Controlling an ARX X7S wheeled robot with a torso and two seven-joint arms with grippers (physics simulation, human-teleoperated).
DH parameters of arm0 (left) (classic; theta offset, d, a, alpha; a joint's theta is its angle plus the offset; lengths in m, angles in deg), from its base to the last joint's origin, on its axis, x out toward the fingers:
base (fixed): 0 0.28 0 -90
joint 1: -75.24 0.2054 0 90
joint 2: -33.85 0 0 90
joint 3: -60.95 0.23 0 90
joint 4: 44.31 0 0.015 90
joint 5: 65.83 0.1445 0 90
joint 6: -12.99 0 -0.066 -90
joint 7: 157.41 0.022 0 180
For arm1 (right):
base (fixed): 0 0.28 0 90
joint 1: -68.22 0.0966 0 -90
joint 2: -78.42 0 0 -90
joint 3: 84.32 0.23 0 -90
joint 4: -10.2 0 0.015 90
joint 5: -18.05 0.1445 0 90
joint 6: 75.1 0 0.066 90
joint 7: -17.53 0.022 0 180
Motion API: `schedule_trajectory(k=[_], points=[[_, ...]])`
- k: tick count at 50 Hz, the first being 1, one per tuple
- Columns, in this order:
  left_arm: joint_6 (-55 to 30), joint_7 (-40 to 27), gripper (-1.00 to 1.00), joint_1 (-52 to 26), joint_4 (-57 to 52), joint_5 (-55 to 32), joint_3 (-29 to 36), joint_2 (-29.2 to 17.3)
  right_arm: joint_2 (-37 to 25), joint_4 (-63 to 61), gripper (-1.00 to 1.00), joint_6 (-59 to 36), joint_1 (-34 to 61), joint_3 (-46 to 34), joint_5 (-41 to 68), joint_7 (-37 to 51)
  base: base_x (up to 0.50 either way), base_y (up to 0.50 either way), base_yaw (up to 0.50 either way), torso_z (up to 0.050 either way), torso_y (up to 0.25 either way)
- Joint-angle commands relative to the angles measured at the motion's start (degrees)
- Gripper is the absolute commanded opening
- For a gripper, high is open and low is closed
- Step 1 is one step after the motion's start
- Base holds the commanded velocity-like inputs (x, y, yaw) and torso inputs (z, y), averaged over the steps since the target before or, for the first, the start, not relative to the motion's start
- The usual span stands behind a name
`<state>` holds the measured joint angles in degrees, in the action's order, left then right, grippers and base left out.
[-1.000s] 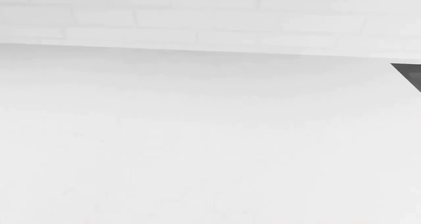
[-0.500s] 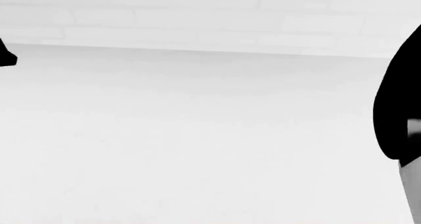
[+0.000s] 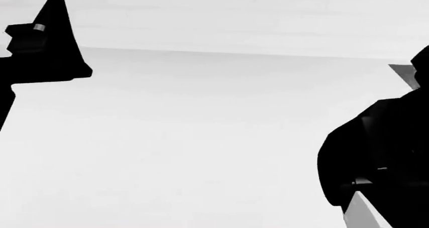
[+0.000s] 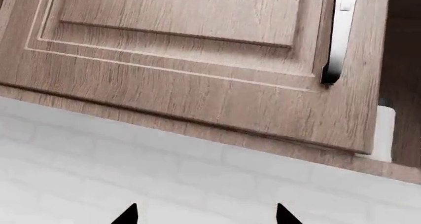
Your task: Pick and place the shaker into the drawer. Then close the cabinet.
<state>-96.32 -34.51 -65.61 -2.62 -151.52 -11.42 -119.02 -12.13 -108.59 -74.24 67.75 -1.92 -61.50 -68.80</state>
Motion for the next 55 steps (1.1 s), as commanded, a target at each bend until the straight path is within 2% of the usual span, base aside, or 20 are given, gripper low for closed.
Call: schedule_trajectory(k=[1, 6, 9, 14, 22, 39, 55], points=[[-0.9, -0.76, 1.0, -2.11, 0.01, -0.72, 3.51, 4.19, 0.55, -6.77, 1.0, -0.85, -7.87, 3.35, 3.17, 0.76, 0.04, -0.5, 0.0, 0.0, 0.0], [-2.01, -1.45, 1.0, -3.2, -0.88, -1.45, 4.09, 4.23, 0.55, -6.57, 1.0, -0.85, -7.96, 3.57, 2.29, -0.95, 0.04, -0.5, 0.0, 0.0, 0.0], [-2.95, -1.34, 1.0, -6.69, 0.19, -4.26, 3.33, 3.16, 0.55, -5.88, 1.0, -0.85, -6.9, 5.0, 3.97, -0.04, 0.04, -0.5, 0.0, 0.0, 0.0], [-2.52, -1.99, 1.0, -6.33, 0.49, -4.76, 2.18, 1.34, 0.55, -4.75, 1.0, -0.85, -4.73, 4.04, -0.42, -2.14, 0.04, -0.5, 0.0, 0.0, 0.0], [-3.54, -2.68, 1.0, -8.72, 1.09, -5.03, 2.97, 3.13, 0.55, -4.89, 1.0, -0.85, -4.91, 3.41, 2.7, 0.5, 0.04, -0.5, 0.0, 0.0, 0.0], [-2.15, -1.69, 1.0, -5.08, 0.63, -3.08, 2.92, 3.52, 0.55, -7.19, 1.0, -0.85, -7.31, 3.62, 14.22, 11.4, 0.05, -0.5, 0.0, 0.0, 0.0], [-1.85, -1.8, 1.0, -4.57, 0.08, -3.41, 2.5, 3.17, 0.55, -7.68, 1.0, -0.85, -7.57, 4.15, 15.03, 11.75, 0.09, -0.49, 0.0, 0.0, 0.0]])
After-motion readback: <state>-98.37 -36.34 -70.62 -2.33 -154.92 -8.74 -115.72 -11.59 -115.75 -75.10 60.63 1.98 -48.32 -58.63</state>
